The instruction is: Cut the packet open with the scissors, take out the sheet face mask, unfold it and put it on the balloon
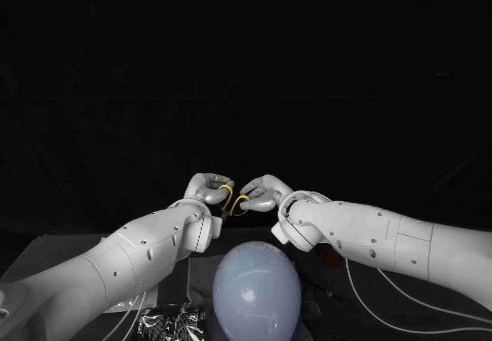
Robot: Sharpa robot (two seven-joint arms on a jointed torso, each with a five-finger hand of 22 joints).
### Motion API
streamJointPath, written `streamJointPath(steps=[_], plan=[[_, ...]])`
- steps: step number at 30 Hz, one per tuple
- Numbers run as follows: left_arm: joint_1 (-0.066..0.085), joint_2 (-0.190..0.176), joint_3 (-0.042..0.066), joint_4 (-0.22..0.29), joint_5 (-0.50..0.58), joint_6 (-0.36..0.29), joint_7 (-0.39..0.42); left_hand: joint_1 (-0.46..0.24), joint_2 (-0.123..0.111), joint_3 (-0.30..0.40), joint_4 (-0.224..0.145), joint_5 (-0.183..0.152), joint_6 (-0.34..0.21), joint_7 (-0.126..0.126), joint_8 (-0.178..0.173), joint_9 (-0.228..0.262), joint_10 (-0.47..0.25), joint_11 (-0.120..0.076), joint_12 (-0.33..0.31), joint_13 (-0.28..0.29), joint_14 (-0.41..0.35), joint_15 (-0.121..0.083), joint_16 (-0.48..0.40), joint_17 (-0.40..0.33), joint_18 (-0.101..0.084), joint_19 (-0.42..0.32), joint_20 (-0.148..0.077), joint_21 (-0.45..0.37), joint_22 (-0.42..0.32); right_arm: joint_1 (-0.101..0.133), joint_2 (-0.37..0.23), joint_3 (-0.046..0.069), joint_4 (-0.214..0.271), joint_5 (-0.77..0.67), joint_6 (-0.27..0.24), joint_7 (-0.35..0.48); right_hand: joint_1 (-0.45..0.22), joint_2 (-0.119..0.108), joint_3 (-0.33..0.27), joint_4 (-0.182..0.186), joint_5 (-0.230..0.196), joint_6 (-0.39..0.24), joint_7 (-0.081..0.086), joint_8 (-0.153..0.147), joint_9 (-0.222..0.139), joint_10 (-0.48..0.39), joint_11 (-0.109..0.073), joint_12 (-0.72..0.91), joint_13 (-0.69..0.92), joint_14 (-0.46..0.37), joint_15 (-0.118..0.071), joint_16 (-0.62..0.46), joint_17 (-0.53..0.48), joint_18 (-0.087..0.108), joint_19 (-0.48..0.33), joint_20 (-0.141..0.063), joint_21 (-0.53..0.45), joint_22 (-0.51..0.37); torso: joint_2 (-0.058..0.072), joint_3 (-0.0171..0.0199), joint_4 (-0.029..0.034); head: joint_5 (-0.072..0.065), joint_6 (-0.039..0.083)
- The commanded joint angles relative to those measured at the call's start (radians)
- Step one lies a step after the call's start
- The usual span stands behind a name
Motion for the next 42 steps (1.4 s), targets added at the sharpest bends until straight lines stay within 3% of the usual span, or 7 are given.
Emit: streamJointPath(steps=[1, 6, 10, 19, 23, 29, 42], plan=[[0.002, 0.0, 0.001, 0.0, 0.012, 0.014, 0.0, -0.007, -0.001, 0.0, 0.003, -0.002, -0.004, 0.095, 0.005, -0.001, -0.003, 0.0, 0.005, -0.001, -0.007, 0.001, 0.004, -0.001, -0.012, -0.003, -0.001, 0.006, -0.001, 0.001, -0.005, 0.0, 0.004, -0.004, 0.071, 0.033, 0.038, 0.013, -0.126, 0.021, -0.116, -0.017, 0.124, 0.013, -0.007, -0.019, 0.001, 0.015, 0.001, -0.014, 0.003, 0.016, -0.006, -0.008, 0.009, 0.001, -0.015, -0.017, 0.0, -0.0004, 0.0001, 0.0, -0.001], [0.002, 0.001, 0.001, 0.001, 0.012, 0.017, -0.003, -0.005, 0.0, -0.001, 0.002, -0.002, -0.005, 0.094, 0.006, -0.002, -0.004, -0.001, 0.005, -0.001, -0.008, 0.001, 0.004, -0.001, -0.012, -0.004, -0.001, 0.006, -0.001, 0.001, -0.007, 0.0, 0.003, 0.001, 0.09, 0.041, 0.164, 0.031, -0.438, 0.149, -0.441, -0.039, 0.128, 0.014, -0.028, -0.04, 0.001, 0.033, 0.0, -0.025, 0.003, 0.031, -0.015, -0.009, 0.02, 0.001, -0.029, -0.037, 0.0, -0.0007, 0.0002, 0.001, -0.002], [0.002, 0.003, 0.001, 0.001, 0.012, 0.018, -0.004, -0.005, 0.0, -0.001, 0.002, -0.002, -0.005, 0.094, 0.006, -0.002, -0.004, -0.001, 0.005, -0.001, -0.008, 0.001, 0.004, -0.001, -0.012, -0.004, -0.001, 0.006, -0.001, 0.001, -0.007, 0.0, 0.002, 0.002, 0.099, 0.047, 0.312, 0.005, -0.536, 0.382, -0.529, -0.039, 0.124, 0.022, -0.052, -0.051, 0.001, 0.054, 0.0, -0.029, 0.004, 0.046, -0.025, -0.009, 0.032, 0.0, -0.038, -0.053, 0.0, -0.0008, 0.0003, 0.0, 0.0], [0.002, 0.003, 0.001, -0.001, 0.013, 0.017, -0.007, -0.005, 0.0, -0.001, 0.002, -0.002, -0.005, 0.094, 0.006, -0.002, -0.004, -0.001, 0.005, -0.001, -0.008, 0.001, 0.004, -0.001, -0.012, -0.004, -0.001, 0.006, -0.001, 0.001, -0.01, 0.0, 0.001, -0.001, 0.103, 0.063, 0.373, 0.077, -0.47, 0.366, -0.562, 0.055, 0.117, 0.021, -0.07, 0.036, -0.014, 0.086, 0.001, 0.031, -0.014, 0.076, -0.026, 0.006, 0.07, -0.001, -0.033, -0.064, 0.0, -0.0005, -0.0005, 0.0, -0.001], [0.002, 0.003, 0.001, -0.001, 0.013, 0.017, -0.009, -0.003, 0.0, -0.002, 0.001, -0.001, -0.005, 0.094, 0.006, -0.002, -0.004, -0.001, 0.005, -0.001, -0.008, 0.001, 0.005, -0.002, -0.012, -0.004, -0.001, 0.005, -0.001, 0.001, -0.007, 0.0, 0.002, -0.02, 0.071, 0.084, 0.393, 0.121, -0.428, 0.359, -0.614, 0.186, 0.077, 0.001, -0.09, 0.143, -0.053, 0.09, -0.001, 0.121, -0.047, 0.089, -0.027, 0.036, 0.118, -0.003, -0.014, -0.064, 0.0, 0.0002, 0.0, 0.001, -0.001], [0.002, 0.001, 0.001, 0.0, 0.014, 0.018, -0.015, -0.003, 0.0, -0.002, 0.001, -0.001, -0.006, 0.094, 0.007, -0.002, -0.004, 0.0, 0.005, -0.001, -0.009, 0.002, 0.005, -0.002, -0.012, -0.004, -0.001, 0.006, -0.001, 0.001, -0.01, 0.0, 0.01, -0.051, -0.005, 0.135, 0.386, 0.128, -0.38, 0.38, -0.651, 0.297, 0.04, -0.054, -0.125, 0.247, -0.09, 0.049, -0.002, 0.241, -0.082, 0.071, -0.02, 0.054, 0.181, -0.016, 0.02, -0.056, -0.001, -0.0004, -0.001, 0.0, 0.0], [0.002, 0.0, 0.001, 0.002, 0.015, 0.019, -0.025, -0.002, 0.0, -0.002, 0.001, -0.001, -0.006, 0.094, 0.007, -0.002, -0.005, 0.0, 0.005, -0.001, -0.009, 0.002, 0.004, -0.002, -0.012, -0.004, -0.001, 0.006, -0.001, -0.001, -0.012, 0.0, 0.019, -0.061, -0.071, 0.188, 0.377, 0.16, -0.31, 0.38, -0.653, 0.425, -0.02, -0.051, -0.124, 0.395, -0.145, 0.021, 0.0, 0.376, -0.127, 0.04, 0.008, 0.055, 0.251, -0.054, 0.062, -0.038, 0.0, -0.0006, -0.0006, 0.001, 0.001]])
